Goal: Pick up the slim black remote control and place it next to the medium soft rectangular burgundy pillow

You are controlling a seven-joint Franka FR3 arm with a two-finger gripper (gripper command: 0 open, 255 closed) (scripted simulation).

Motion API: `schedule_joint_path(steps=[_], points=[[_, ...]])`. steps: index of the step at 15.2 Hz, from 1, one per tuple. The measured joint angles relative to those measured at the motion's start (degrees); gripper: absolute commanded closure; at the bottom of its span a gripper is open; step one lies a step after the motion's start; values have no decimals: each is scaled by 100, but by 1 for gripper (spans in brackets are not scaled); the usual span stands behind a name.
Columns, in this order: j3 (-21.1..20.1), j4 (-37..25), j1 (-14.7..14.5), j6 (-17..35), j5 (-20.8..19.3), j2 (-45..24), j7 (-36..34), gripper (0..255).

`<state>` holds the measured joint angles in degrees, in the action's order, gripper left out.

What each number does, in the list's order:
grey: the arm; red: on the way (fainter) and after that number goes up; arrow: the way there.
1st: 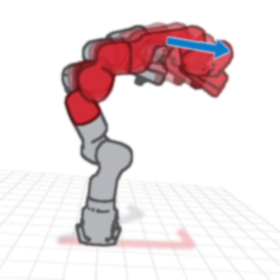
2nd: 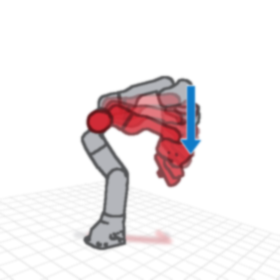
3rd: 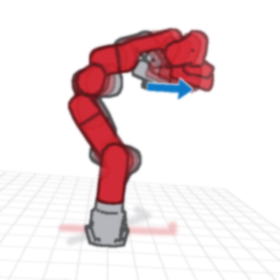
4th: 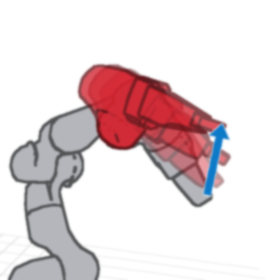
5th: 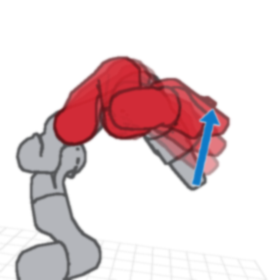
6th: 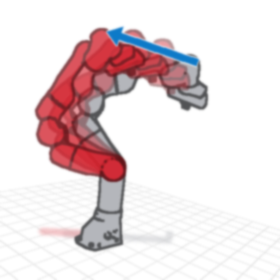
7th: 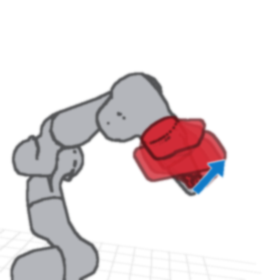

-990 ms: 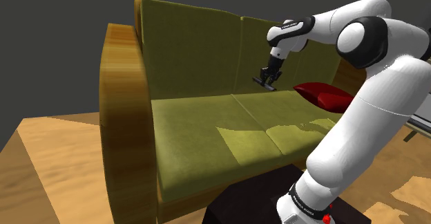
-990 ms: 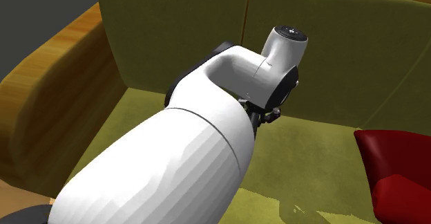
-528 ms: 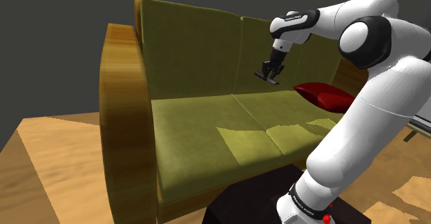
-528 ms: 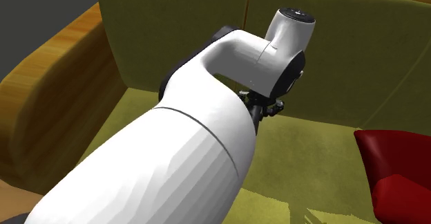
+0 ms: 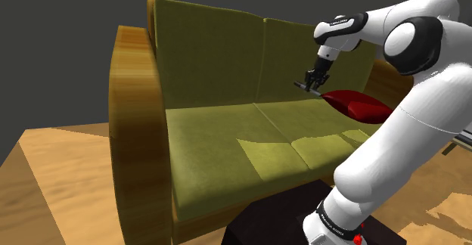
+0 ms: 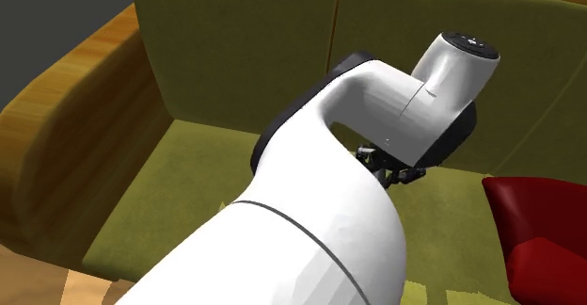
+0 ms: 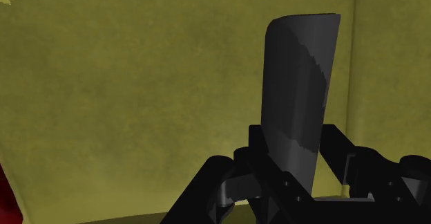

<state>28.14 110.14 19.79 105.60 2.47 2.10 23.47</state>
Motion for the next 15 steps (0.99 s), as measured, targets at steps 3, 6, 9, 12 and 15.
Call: schedule_joint_path(steps=[3,6,9,12,15], points=[[202,156,189,21,-95,133,358,255],[445,146,401,7,-127,119,800,255],[657,70,583,-41,-130,70,1193,255],[889,-21,786,-73,-111,-22,1638,255],[1117,-234,997,-132,-6,-236,2109,255]])
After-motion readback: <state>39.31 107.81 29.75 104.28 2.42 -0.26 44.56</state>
